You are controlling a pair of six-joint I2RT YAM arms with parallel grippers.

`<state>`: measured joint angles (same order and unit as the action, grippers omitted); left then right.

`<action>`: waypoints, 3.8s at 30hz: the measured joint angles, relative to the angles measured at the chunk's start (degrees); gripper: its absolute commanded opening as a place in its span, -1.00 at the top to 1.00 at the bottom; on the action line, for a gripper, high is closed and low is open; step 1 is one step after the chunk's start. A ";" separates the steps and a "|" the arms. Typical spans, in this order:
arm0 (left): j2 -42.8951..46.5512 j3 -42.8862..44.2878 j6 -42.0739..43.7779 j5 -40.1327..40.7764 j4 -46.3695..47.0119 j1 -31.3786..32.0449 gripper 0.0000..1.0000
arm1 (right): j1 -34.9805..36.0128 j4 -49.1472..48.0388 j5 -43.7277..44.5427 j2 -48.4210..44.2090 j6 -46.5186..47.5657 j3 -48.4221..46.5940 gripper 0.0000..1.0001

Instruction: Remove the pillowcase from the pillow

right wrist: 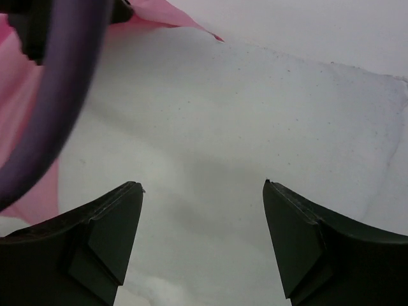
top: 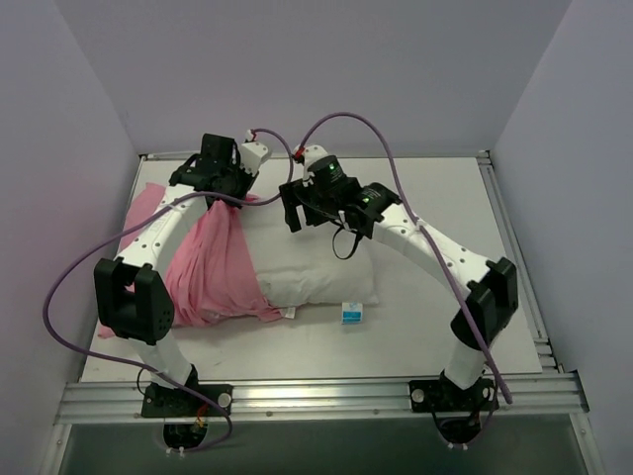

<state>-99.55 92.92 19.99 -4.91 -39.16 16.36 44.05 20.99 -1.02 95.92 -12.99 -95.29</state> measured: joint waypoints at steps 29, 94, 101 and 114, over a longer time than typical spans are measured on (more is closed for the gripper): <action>5.44 12.79 4.70 -15.10 -23.28 -20.52 -0.88 | -11.28 -20.74 -3.13 6.45 -2.29 20.33 1.00; 11.37 52.35 -10.45 -15.98 -26.80 -22.64 0.95 | -13.53 -14.14 6.80 10.03 -2.58 20.59 1.00; 7.28 64.76 -13.31 -12.68 -30.01 -22.21 0.95 | -17.00 -15.91 4.28 8.59 -3.28 21.18 1.00; 2.84 75.34 -12.59 -8.48 -31.36 -23.43 0.95 | -24.72 -17.66 -3.37 8.15 -1.75 22.47 1.00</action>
<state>-96.71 168.27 7.40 -13.39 -70.52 -7.07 19.33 3.33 -4.38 104.07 -14.74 -72.82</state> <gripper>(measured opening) 0.038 0.027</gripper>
